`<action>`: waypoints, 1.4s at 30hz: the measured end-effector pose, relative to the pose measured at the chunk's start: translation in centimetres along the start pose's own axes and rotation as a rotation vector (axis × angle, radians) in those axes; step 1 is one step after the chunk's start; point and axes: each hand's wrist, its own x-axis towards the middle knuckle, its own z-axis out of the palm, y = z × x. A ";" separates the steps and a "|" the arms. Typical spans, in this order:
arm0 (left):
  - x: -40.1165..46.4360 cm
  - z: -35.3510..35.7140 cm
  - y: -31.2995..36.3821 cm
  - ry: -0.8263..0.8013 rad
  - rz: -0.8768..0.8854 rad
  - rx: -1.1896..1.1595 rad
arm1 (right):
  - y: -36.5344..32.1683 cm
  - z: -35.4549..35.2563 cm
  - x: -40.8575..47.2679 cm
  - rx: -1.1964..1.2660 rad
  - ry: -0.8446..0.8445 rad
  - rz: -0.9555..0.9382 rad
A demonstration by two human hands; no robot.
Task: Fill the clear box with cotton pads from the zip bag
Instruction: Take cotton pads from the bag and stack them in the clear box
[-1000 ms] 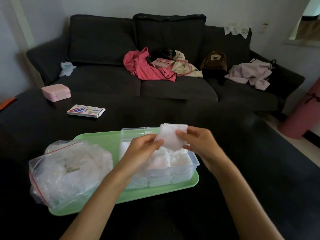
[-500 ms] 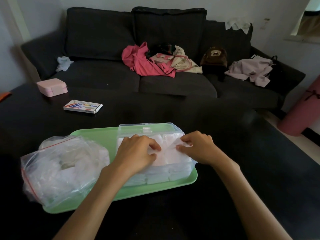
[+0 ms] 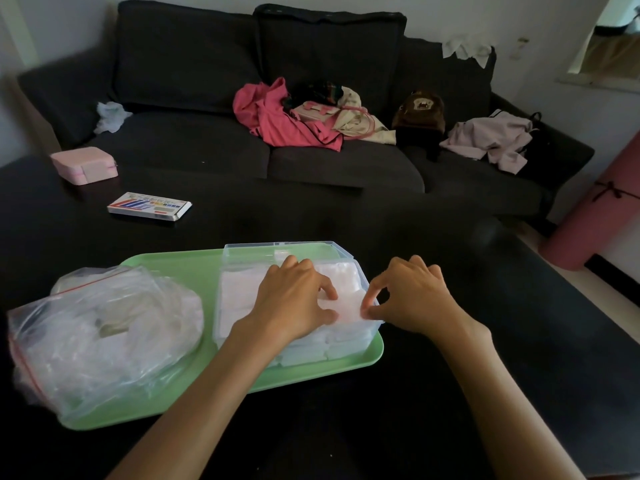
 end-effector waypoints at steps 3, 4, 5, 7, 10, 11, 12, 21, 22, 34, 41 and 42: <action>0.2 -0.1 0.3 0.042 0.019 -0.041 | -0.2 -0.6 0.3 0.066 -0.032 -0.002; 0.2 -0.1 0.3 0.054 0.018 -0.064 | -0.2 -0.9 0.4 0.130 -0.053 0.012; 0.2 -0.1 0.3 0.056 0.012 -0.077 | -0.2 -1.1 0.6 0.183 -0.080 0.033; 0.3 0.1 0.5 0.036 -0.003 -0.062 | -0.4 -1.1 0.9 0.199 -0.163 0.077; 0.5 0.5 0.5 -0.003 -0.028 -0.044 | -0.9 -0.4 1.5 0.179 -0.251 0.113; 0.5 0.6 0.4 -0.013 -0.036 -0.057 | -1.0 -0.2 1.7 0.185 -0.259 0.123; 0.5 0.5 0.4 -0.017 -0.038 -0.080 | -1.0 -0.2 1.8 0.186 -0.266 0.128; -4.7 -3.8 -4.1 0.298 -0.189 -0.233 | -4.3 -1.0 1.3 0.443 0.207 0.062; -5.9 -4.5 -5.3 0.378 -0.240 -0.178 | -6.0 -0.9 0.9 0.481 0.228 0.001; -18.3 -7.7 -15.6 0.383 -0.710 -0.048 | -21.2 3.9 0.2 0.370 0.199 -0.448; -18.0 -7.6 -16.3 0.208 -0.687 -0.061 | -22.3 5.8 1.0 0.054 0.156 -0.569; -17.8 -7.5 -16.1 0.208 -0.684 -0.042 | -22.2 5.8 1.1 0.061 0.177 -0.573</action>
